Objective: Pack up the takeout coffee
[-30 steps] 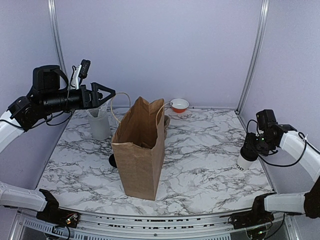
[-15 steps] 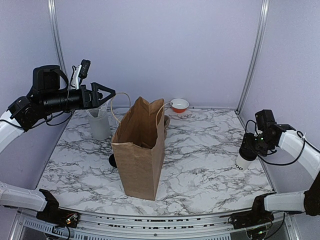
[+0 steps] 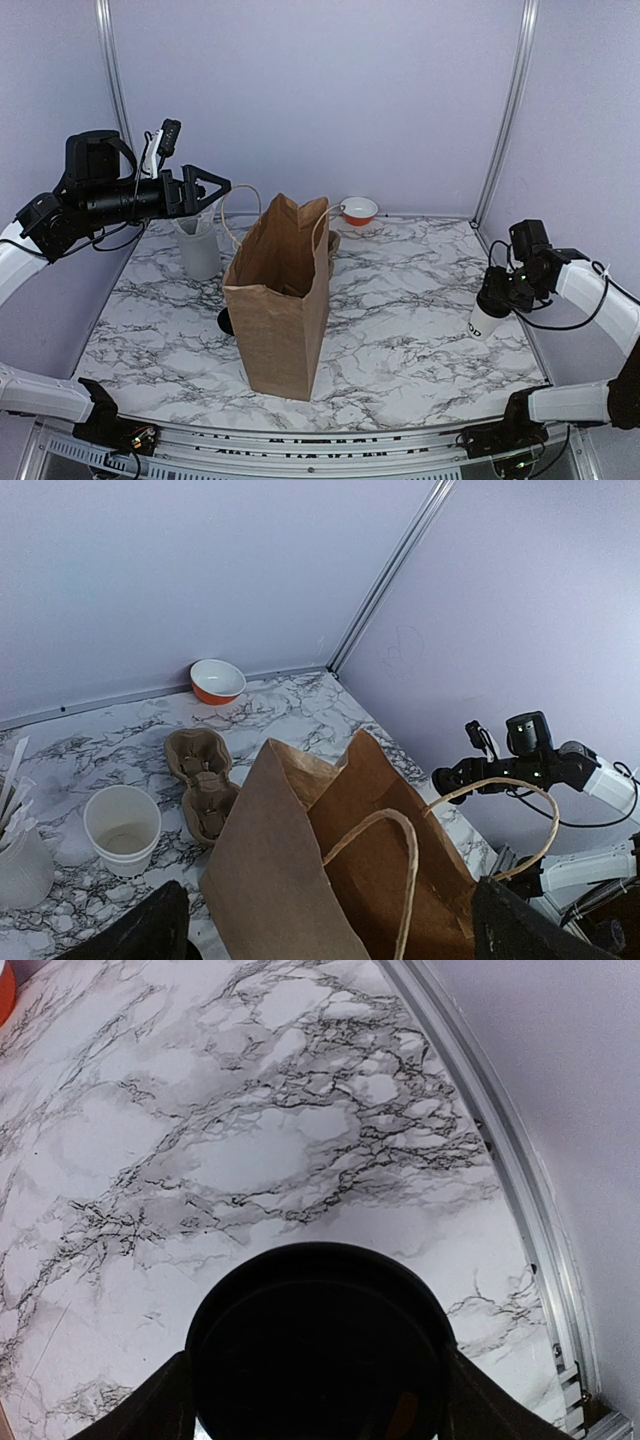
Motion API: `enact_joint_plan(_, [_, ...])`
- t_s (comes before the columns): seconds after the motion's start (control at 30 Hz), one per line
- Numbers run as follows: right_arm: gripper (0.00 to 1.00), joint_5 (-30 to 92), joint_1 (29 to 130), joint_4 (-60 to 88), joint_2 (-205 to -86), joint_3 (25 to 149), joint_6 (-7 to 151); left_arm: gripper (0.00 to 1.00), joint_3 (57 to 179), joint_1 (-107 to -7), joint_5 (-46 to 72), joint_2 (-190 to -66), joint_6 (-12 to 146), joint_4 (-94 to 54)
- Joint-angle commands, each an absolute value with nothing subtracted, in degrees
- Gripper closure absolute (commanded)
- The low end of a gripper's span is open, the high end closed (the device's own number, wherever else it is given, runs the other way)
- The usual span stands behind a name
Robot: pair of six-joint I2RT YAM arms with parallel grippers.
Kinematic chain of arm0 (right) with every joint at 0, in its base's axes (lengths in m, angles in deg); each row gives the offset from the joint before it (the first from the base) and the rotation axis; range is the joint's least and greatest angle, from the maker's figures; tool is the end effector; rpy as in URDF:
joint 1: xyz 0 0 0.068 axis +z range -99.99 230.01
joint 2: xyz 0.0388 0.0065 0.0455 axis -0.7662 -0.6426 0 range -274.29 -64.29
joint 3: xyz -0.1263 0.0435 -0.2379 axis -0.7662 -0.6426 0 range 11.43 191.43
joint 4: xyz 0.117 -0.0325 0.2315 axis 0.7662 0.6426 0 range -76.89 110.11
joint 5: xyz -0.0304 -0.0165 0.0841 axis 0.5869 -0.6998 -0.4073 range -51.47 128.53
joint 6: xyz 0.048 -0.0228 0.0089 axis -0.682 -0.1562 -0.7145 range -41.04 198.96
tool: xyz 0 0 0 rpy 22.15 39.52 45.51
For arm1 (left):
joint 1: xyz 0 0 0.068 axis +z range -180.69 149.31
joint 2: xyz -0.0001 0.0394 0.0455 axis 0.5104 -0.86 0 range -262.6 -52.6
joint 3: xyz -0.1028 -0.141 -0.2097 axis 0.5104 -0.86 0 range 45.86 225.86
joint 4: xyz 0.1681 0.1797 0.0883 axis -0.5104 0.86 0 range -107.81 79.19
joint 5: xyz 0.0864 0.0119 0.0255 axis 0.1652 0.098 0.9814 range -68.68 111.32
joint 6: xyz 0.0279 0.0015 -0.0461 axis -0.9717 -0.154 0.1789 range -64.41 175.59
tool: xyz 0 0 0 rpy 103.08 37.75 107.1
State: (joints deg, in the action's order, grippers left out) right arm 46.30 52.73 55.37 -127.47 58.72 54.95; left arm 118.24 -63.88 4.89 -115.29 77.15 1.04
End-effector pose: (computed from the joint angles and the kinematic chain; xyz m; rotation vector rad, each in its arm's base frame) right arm 0.2105 0.0051 0.2470 0.5241 2.5172 -0.0003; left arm 0.1929 -0.1382 0.4312 0.4040 1.7749 -0.9391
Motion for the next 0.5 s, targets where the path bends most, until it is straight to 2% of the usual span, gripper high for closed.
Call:
enact_joint_plan(0.0, [0.22,44.5,53.8,54.5,-128.7,58.1,54.4,0.01,119.5,-63.5,5.0,-115.3,77.0,1.5])
enact_joint_plan(0.47, [0.23,46.3,59.4,56.1,-133.1,61.1,55.3,0.01,119.4,-63.5,5.2,-115.2,77.1,1.5])
